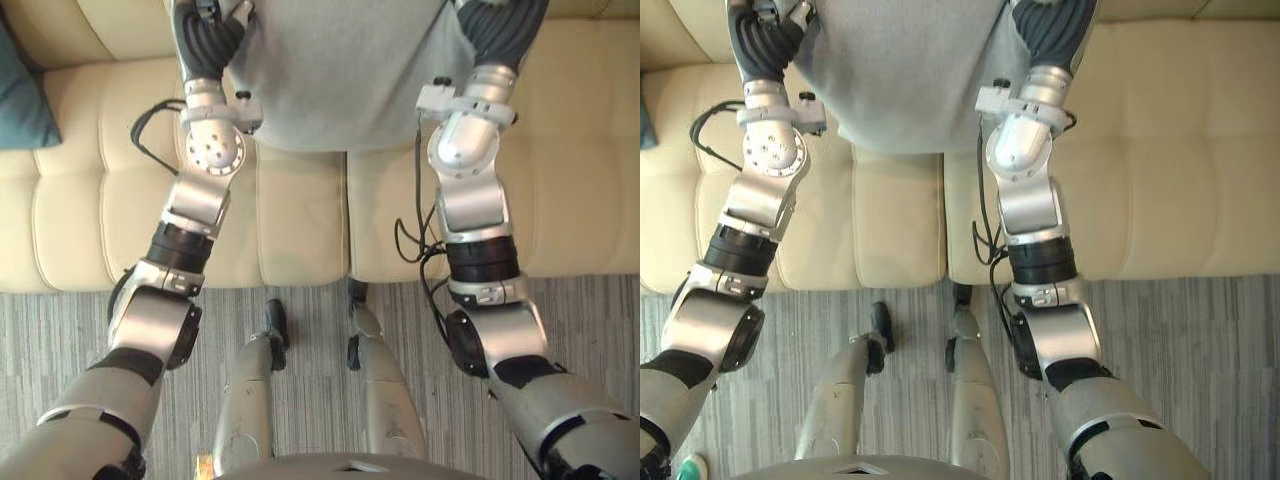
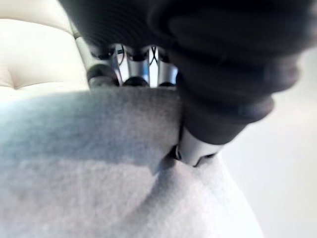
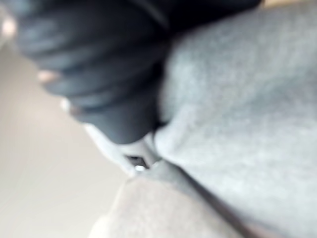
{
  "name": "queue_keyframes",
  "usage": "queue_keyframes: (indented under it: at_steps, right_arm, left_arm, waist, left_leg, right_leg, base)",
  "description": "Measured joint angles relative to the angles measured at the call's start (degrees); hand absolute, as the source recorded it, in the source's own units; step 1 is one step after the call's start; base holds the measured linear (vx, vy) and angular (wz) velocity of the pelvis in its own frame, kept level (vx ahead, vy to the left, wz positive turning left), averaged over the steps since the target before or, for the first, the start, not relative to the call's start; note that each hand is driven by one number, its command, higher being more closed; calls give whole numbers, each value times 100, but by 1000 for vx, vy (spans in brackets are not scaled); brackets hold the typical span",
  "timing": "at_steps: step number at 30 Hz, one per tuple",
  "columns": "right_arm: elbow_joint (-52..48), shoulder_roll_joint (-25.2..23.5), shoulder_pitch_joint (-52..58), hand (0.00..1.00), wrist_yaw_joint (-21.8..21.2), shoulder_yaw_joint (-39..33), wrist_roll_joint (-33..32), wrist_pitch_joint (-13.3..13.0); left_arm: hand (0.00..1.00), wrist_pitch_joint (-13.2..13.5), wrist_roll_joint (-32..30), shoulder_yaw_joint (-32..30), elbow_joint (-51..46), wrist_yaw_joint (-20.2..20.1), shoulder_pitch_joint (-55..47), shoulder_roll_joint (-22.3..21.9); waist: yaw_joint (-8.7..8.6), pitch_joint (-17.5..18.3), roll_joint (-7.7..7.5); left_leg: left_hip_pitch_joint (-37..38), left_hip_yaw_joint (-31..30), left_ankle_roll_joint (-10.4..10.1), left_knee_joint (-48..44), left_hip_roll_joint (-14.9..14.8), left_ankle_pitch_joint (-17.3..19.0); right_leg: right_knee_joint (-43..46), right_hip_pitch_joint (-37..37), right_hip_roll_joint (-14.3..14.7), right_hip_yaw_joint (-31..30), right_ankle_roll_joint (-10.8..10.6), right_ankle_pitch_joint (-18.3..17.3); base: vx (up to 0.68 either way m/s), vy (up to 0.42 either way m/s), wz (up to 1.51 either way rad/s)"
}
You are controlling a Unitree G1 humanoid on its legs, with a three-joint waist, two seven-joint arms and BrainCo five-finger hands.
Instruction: Pick up cushions and gather them together orderly.
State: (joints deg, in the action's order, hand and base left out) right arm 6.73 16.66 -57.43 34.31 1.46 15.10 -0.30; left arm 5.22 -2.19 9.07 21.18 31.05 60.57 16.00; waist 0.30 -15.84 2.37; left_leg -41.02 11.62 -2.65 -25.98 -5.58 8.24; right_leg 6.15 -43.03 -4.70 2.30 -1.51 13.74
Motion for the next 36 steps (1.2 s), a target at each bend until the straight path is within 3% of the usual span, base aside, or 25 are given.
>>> queue_keyframes:
  at_steps: [2, 3, 4, 5, 15, 20, 28, 32, 36]
  right_arm:
    - [134, 44, -241, 100, 18, -46, -13, 56]
    - [135, 77, -276, 100, 18, -67, -23, 84]
    - [144, 101, -285, 100, 25, -77, -43, 85]
    - [163, 125, -342, 0, 50, -134, -152, 90]
    - [367, 270, -838, 0, 76, -510, -1112, 82]
    - [850, 762, -1390, 0, -254, -374, -1664, 62]
    - [1384, 1121, -2006, 0, -429, -99, -2646, -37]
    - [755, 1411, -1084, 0, -532, -213, -2955, -89]
    - [-402, 1561, 1261, 0, -656, -747, -2895, -131]
  left_arm:
    - [100, -26, -25, -20, 122, -4, 204, 2]
    - [0, -25, -24, -20, 176, -10, 275, -13]
    - [0, -24, -19, -28, 220, -11, 332, -16]
    - [0, -22, -14, -67, 257, -15, 428, -22]
    - [0, 3, 543, -599, 546, -198, 616, -67]
    - [0, -185, 537, -804, 789, -447, 732, 577]
    - [0, -216, 826, -1109, 744, -540, 731, 963]
    - [0, -39, 1470, -1277, -107, -768, -50, 1087]
    - [0, 233, 1673, -1771, -1166, -980, -2332, 1091]
  waist:
    - [-20, -220, 5]
    - [-19, -244, 4]
    - [-18, -273, -1]
    - [-31, -395, -2]
    - [-27, -533, -6]
    - [-58, -552, -26]
    - [-14, -551, -27]
    - [-31, -548, -32]
    - [-21, -543, -30]
  left_leg:
    - [-65, -3, -20, 42, -12, -34]
    - [-179, 2, -23, 38, -25, -35]
    - [-233, 10, -23, 32, -38, -35]
    - [-246, 25, -23, 12, -55, -35]
    - [-502, 95, -8, -168, -218, -4]
    - [-567, 120, -25, -135, -212, -88]
    - [-84, 51, -116, 243, -161, -295]
    - [311, -56, -107, 480, -133, -348]
    - [918, -73, -131, 775, -124, -365]
  right_leg:
    - [-71, -50, 13, 8, 1, 50]
    - [-80, -154, 19, 9, 5, 59]
    - [-81, -204, 26, 8, 5, 68]
    - [-81, -207, 34, 8, 5, 69]
    - [25, -373, 115, 43, 39, 23]
    - [178, -528, 107, 41, 43, 7]
    - [332, -227, 84, 176, 163, -96]
    - [319, 152, 59, 330, 172, -263]
    - [335, 649, 60, 417, 166, -458]
  base:
    - [16, -36, 3]
    - [17, -37, -1]
    - [16, -33, -1]
    - [0, 0, 0]
    - [2, -31, 2]
    - [0, -45, 2]
    - [27, -60, 9]
    - [39, -57, 15]
    - [94, -55, 6]
